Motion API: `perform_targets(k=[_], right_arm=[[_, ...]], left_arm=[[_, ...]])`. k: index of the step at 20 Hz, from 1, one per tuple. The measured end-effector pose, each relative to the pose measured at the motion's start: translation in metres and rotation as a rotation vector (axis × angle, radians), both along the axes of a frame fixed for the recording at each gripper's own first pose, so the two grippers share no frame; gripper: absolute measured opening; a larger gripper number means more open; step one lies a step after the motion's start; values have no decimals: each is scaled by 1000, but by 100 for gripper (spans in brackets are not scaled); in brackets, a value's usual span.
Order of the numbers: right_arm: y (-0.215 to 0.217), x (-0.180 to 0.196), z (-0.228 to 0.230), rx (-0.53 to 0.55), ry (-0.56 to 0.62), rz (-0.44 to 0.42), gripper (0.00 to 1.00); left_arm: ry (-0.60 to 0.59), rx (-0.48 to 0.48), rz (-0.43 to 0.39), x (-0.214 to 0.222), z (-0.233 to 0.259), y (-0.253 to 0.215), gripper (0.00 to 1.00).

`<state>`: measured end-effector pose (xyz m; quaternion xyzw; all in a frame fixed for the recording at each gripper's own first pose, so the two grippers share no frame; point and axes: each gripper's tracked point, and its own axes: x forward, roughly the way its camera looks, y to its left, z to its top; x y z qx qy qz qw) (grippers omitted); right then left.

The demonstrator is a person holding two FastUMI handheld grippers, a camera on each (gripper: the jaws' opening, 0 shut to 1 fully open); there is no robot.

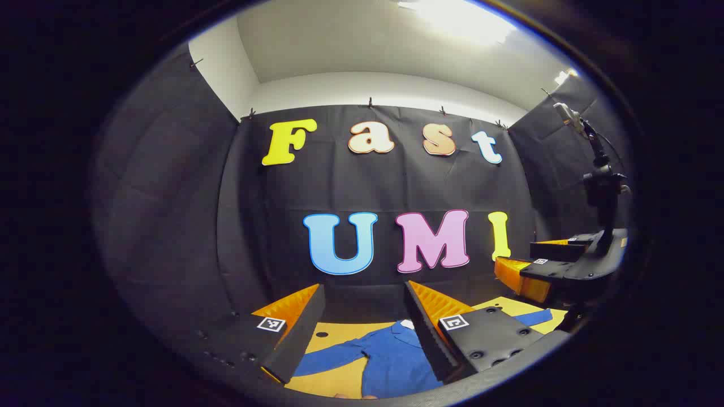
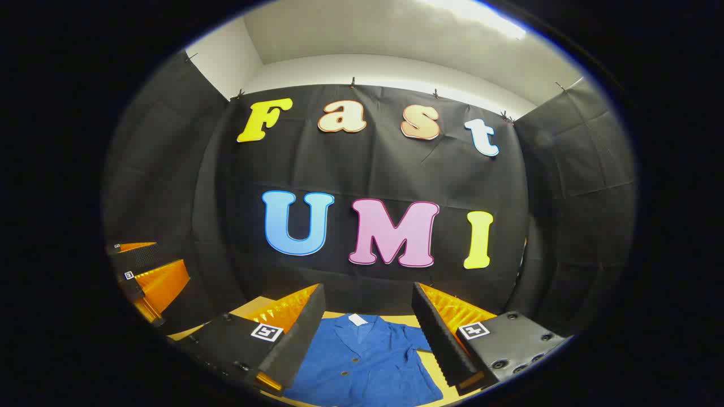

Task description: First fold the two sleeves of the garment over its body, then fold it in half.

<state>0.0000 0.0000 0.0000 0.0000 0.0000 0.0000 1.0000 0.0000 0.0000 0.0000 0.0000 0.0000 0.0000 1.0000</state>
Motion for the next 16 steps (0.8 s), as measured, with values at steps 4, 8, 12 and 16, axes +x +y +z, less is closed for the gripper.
perform_targets(k=[4,8,12,16], right_arm=[[-13,5,-10,-12,12,-8,96],[-35,7,-22,19,49,-30,97],[-68,12,-31,21,70,-88,96],[-90,14,-41,36,88,-129,96]], left_arm=[[53,-59,-7,14,-14,-14,81],[75,-65,-22,29,-21,-23,81],[91,-33,-34,47,-27,-30,81],[111,-35,-30,59,-36,-33,81]])
